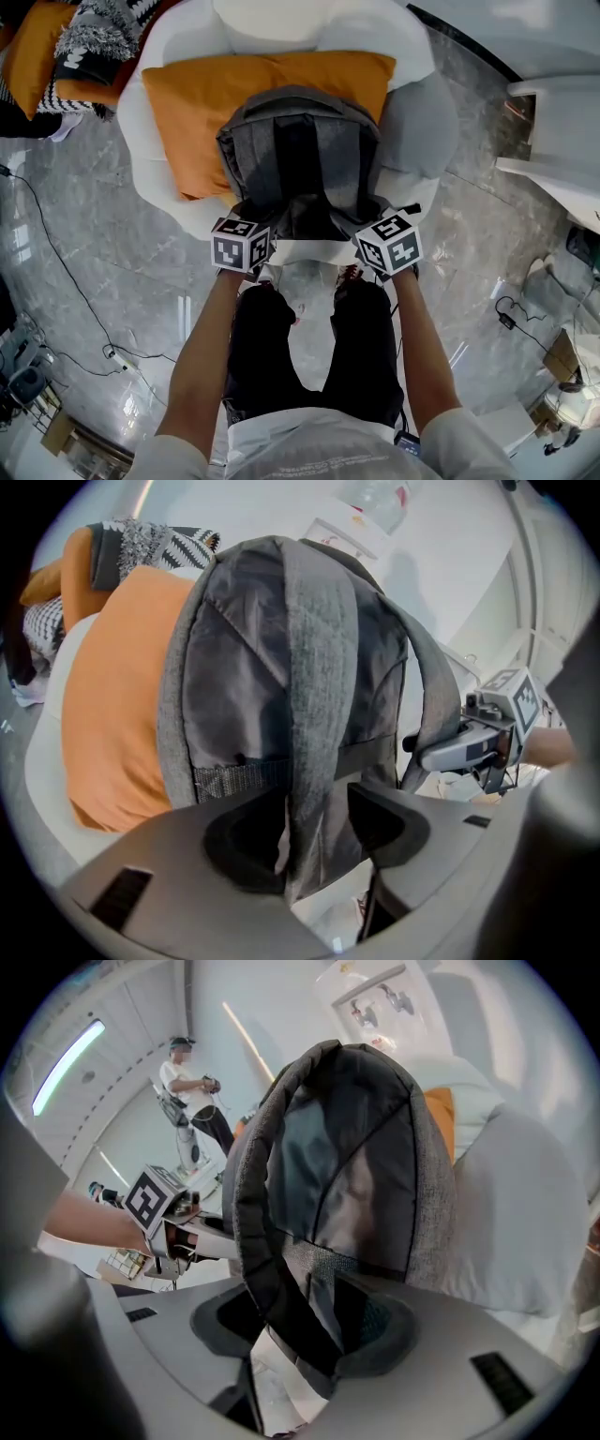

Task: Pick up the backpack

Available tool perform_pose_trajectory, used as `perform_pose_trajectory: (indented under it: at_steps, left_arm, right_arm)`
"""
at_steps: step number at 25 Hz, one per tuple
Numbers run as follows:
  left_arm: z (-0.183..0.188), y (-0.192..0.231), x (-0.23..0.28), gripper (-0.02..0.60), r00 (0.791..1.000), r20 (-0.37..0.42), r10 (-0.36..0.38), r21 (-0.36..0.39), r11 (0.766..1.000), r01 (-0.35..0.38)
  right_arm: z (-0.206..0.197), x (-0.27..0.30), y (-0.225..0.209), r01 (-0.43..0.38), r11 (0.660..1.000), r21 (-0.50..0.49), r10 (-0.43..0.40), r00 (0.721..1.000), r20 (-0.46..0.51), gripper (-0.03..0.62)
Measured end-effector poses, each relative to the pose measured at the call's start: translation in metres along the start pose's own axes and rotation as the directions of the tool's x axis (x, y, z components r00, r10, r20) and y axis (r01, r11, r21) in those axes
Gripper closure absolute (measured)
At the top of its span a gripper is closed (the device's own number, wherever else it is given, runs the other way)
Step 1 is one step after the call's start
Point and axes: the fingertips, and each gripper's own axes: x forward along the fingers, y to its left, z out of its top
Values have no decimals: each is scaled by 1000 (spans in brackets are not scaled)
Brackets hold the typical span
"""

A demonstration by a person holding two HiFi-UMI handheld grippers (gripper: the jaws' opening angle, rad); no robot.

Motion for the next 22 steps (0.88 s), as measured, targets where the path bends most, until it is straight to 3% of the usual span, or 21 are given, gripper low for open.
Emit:
perform_pose_trajectory:
  at_steps: [3, 8, 11, 22]
  left_arm:
    - [-1, -3, 0, 365, 1000, -2, -8, 8, 1000, 8]
    - [0, -5, -7, 462, 1000, 6, 11, 13, 1000, -11]
    - [-2, -8, -13, 499, 1000, -12, 27, 37, 999, -26]
    - [-2, -26, -43, 520, 998, -62, 15, 61, 998, -11]
  right_arm:
    - [-2, 1, 2, 3, 1000, -9, -3, 1000, -6, 408]
    - [-5, -2, 8, 3, 999, -45, -4, 1000, -28, 512]
    - [-5, -7, 13, 10, 998, -64, -12, 999, -42, 530]
    - [-3, -26, 43, -40, 996, -84, 31, 994, -107, 554]
